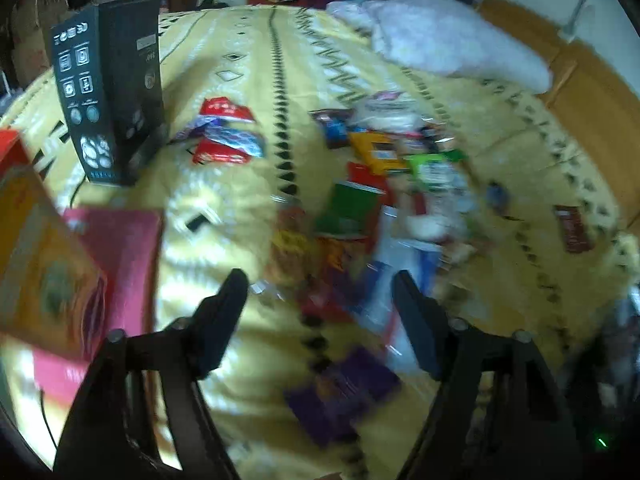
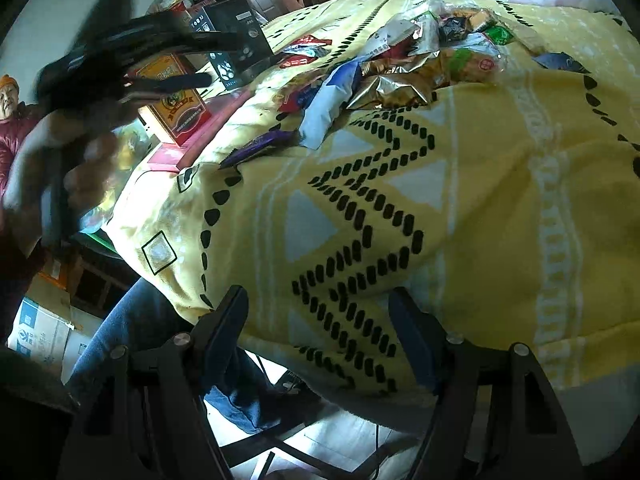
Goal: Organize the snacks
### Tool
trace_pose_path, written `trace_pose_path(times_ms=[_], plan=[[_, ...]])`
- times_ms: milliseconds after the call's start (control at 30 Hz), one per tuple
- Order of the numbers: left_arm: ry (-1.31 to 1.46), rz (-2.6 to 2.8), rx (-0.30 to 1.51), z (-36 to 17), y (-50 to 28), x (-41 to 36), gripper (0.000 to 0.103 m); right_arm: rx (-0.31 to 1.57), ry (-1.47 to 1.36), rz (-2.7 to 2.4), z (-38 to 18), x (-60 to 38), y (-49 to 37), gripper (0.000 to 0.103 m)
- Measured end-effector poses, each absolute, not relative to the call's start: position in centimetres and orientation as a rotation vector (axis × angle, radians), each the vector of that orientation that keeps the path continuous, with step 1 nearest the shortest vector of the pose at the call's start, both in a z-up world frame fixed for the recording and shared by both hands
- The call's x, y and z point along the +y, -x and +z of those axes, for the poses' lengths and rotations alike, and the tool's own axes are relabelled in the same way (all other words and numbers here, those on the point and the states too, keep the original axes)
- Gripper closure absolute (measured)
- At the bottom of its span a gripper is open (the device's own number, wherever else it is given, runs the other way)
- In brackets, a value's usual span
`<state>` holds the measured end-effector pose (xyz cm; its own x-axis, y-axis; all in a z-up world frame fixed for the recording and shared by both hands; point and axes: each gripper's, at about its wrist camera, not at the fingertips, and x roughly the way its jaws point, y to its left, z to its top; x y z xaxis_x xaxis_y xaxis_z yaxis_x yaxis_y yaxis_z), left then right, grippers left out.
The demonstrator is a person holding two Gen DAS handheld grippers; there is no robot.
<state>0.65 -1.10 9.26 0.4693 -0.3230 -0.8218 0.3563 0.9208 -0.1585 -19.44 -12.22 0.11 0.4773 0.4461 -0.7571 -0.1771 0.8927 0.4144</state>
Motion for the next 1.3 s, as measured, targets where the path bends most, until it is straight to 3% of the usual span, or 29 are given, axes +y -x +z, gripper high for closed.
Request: trace_pose_path(times_ms=[67, 467, 533, 567, 700, 733, 767, 800, 867, 933, 1067, 1300], plan=[[-0.004, -0.382, 1.063, 7.2, -2.9, -0.8, 0.051, 1.011, -0.303, 0.389, 0.0, -12.3, 19.4, 0.027], [-0.004, -0.355, 1.079, 3.2, -5.9, -1.8, 0.051, 1.032, -0.325, 0.409, 1.0, -13.4, 18.8, 0.027], [-0.037, -0.355, 1.070, 2.9, -5.6, -1.9, 0.059, 1.012, -0.331, 0.399, 2.8, -14.3, 18.1, 0.027], [-0.056, -0.356, 1.063, 3.0, -5.3, -1.9, 0.069, 1.002, -0.349, 0.397, 3.7, -15.0, 17.6, 0.027], [-0.031, -0.354, 1.056, 3.6, -4.7, -1.2, 0.069, 0.922, -0.342, 0.311, 9.4, -20.4, 13.3, 0.027], [-0.022, -0.343, 1.051, 3.9, -4.3, -0.8, 0.069, 0.930, -0.324, 0.286, 10.2, -21.6, 12.0, 0.024], [-0.016, -0.334, 1.049, 4.1, -4.2, -0.6, 0.069, 0.955, -0.298, 0.254, 10.7, -23.1, 10.1, 0.011], [-0.007, -0.326, 1.046, 4.3, -4.0, -0.4, 0.069, 0.974, -0.285, 0.228, 10.8, -24.3, 8.6, 0.005], [0.015, -0.331, 1.036, 5.0, -3.5, 0.0, 0.069, 0.984, -0.375, 0.122, 9.5, -29.0, 4.7, 0.004], [0.020, -0.335, 1.022, 5.7, -3.0, 0.2, 0.069, 1.020, -0.485, 0.087, 7.2, -32.1, 2.0, 0.008], [0.038, -0.345, 1.014, 6.3, -2.8, 0.1, 0.069, 1.118, -0.649, -0.045, 1.0, -35.5, -2.9, 0.031], [0.042, -0.358, 1.036, 5.8, -3.2, -0.4, 0.069, 1.046, -0.469, -0.146, 0.2, -35.6, -5.6, 0.037]])
